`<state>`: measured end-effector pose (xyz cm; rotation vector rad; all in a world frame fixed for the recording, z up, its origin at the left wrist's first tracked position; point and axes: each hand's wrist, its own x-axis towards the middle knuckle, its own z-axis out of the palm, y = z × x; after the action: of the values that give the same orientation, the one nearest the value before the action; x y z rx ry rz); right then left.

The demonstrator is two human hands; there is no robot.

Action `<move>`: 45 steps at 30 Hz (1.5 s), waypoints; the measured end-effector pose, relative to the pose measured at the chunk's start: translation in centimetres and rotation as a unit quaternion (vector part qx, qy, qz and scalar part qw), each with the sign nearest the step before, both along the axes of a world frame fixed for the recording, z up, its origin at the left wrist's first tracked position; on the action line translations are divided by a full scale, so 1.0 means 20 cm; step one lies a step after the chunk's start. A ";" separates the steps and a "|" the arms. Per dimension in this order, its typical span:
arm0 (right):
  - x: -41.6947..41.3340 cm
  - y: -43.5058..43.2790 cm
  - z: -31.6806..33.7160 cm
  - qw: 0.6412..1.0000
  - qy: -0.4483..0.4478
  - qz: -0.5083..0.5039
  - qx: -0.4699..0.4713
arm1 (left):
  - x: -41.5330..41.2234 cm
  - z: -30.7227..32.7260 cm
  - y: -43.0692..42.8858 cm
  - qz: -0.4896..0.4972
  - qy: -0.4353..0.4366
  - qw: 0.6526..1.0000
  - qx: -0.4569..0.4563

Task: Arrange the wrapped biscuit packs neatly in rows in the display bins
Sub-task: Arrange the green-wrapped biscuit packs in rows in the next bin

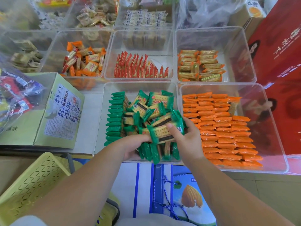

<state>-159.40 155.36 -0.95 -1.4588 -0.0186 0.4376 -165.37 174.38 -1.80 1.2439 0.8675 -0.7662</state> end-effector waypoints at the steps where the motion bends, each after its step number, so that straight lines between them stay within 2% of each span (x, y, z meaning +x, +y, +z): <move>1: 0.00 0.00 0.00 1.000 0.003 -0.001 0.005 | 0.00 0.01 -0.01 -0.016 0.003 1.000 0.008; 8: 0.01 -0.01 -0.01 0.999 0.028 -0.016 0.023 | 0.00 0.07 -0.03 -0.105 -0.011 0.994 -0.001; 13: 0.02 0.00 -0.01 0.998 0.038 -0.031 0.027 | 0.02 0.04 -0.16 -0.092 -0.062 0.983 0.148; 17: 0.01 0.00 0.00 0.999 0.028 -0.026 0.024 | 0.03 0.02 -0.17 -0.067 -0.030 0.969 0.236; 21: 0.01 0.00 0.01 0.999 0.037 -0.019 0.029 | -0.01 0.03 -0.10 0.000 -0.028 0.983 0.182; 27: 0.01 -0.01 0.01 0.997 0.056 -0.019 0.040 | -0.05 0.16 0.07 0.042 -0.008 0.993 0.110; 33: 0.02 -0.02 0.00 0.997 0.062 -0.014 0.043 | -0.02 0.28 0.29 0.118 -0.053 0.989 0.073; 40: 0.02 -0.01 -0.02 0.999 0.042 0.003 0.016 | 0.17 0.36 0.45 0.171 -0.102 0.971 0.135; 43: 0.02 -0.01 -0.02 0.999 0.034 0.013 -0.014 | 0.24 0.34 0.48 0.215 -0.147 0.952 0.161; 45: 0.02 -0.01 -0.03 0.999 0.032 0.022 -0.022 | 0.27 0.30 0.49 0.196 -0.175 0.930 0.255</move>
<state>-159.01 155.22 -1.51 -1.4891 0.0108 0.5231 -160.02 184.09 4.18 1.5355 1.0063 0.0194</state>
